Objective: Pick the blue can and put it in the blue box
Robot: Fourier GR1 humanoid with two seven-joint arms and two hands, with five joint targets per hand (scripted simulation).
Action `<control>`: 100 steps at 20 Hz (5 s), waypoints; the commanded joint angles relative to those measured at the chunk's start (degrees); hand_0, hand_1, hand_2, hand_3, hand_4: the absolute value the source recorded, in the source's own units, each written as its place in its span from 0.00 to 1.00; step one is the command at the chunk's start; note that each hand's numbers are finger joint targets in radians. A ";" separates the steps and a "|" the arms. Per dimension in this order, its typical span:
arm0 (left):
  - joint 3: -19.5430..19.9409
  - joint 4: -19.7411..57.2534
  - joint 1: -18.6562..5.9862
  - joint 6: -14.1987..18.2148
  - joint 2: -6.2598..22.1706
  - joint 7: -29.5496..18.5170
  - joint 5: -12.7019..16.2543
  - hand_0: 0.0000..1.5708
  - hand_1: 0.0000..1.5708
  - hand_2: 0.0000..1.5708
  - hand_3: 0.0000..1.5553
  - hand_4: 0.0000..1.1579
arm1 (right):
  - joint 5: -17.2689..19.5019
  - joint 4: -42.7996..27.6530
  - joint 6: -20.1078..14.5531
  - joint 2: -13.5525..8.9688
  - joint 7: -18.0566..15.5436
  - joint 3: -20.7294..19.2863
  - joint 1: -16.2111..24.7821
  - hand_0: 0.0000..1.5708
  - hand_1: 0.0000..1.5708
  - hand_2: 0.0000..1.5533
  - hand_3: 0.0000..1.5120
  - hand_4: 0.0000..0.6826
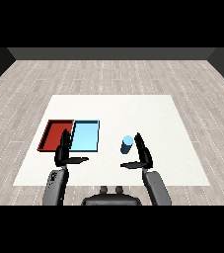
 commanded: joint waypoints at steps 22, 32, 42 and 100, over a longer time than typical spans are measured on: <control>0.32 -2.69 2.58 -1.28 1.27 0.28 0.66 0.00 0.00 0.00 0.00 0.00 | -4.68 13.66 -1.80 0.08 0.80 -5.20 -8.25 0.00 0.00 0.00 0.00 0.00; -0.87 -1.54 2.18 1.53 -0.40 -2.58 -2.38 0.00 0.00 0.00 0.00 0.00 | -8.95 30.07 -3.29 0.09 -2.13 -8.04 -20.17 0.00 0.00 0.00 0.00 0.00; 0.92 -1.19 0.35 1.57 1.10 -1.34 -2.28 0.00 0.00 0.00 0.00 0.00 | -10.91 29.47 -3.53 0.10 -2.74 -6.52 -16.76 0.00 0.00 0.00 0.00 0.00; -8.03 2.08 -4.98 2.86 -1.48 2.56 -1.95 0.00 0.00 0.00 0.00 0.00 | -7.96 22.17 -20.51 0.09 2.04 5.48 -29.26 0.92 0.92 0.94 0.89 0.82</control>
